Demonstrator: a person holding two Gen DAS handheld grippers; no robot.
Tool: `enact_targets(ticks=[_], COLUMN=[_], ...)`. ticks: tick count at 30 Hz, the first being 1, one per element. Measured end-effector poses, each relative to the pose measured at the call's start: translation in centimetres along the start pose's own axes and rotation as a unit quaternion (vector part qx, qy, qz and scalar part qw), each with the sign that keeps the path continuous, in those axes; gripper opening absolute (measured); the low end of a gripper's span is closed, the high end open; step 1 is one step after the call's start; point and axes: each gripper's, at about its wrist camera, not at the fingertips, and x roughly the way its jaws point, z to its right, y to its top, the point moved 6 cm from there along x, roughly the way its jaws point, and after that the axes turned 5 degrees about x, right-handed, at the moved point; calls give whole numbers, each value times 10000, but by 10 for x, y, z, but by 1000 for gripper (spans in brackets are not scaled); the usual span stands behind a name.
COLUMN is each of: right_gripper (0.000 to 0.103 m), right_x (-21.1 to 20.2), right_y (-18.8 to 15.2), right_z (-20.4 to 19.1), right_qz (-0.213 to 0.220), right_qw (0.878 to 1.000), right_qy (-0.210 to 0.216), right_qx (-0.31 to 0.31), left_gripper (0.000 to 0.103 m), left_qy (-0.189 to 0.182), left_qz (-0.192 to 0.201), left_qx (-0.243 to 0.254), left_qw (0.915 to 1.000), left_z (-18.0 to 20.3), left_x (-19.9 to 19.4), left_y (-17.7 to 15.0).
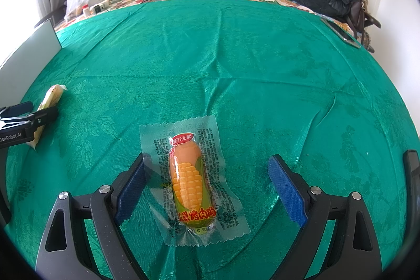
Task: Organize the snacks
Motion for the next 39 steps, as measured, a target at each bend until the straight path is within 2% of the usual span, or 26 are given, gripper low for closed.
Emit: enact_targets(ticks=[23, 27, 29, 34, 37, 39], right_gripper=[92, 96, 96, 94, 93, 93], right_x=[-1, -1, -1, -4, -10, -12], right_y=[-1, -2, -2, -3, -1, 1], right_z=[2, -4, -4, 1, 8, 8], right_qz=[-5, -105, -289, -1200, -1514, -1650], right_qw=[10000, 9998, 9989, 9906, 9857, 9834], right_qy=[21, 146, 254, 476, 619, 637], right_qx=[7, -120, -279, -463, -399, -413], left_gripper=[103, 103, 103, 103, 103, 103], left_qy=[0, 0, 1, 1, 14, 131], left_qz=[0, 0, 1, 1, -3, -192], left_qx=[0, 0, 0, 0, -39, -217], left_qw=[10000, 10000, 10000, 10000, 10000, 9995], left_z=[0, 0, 0, 0, 0, 0], left_x=[0, 0, 0, 1, 1, -3], left_y=[0, 0, 0, 0, 0, -4])
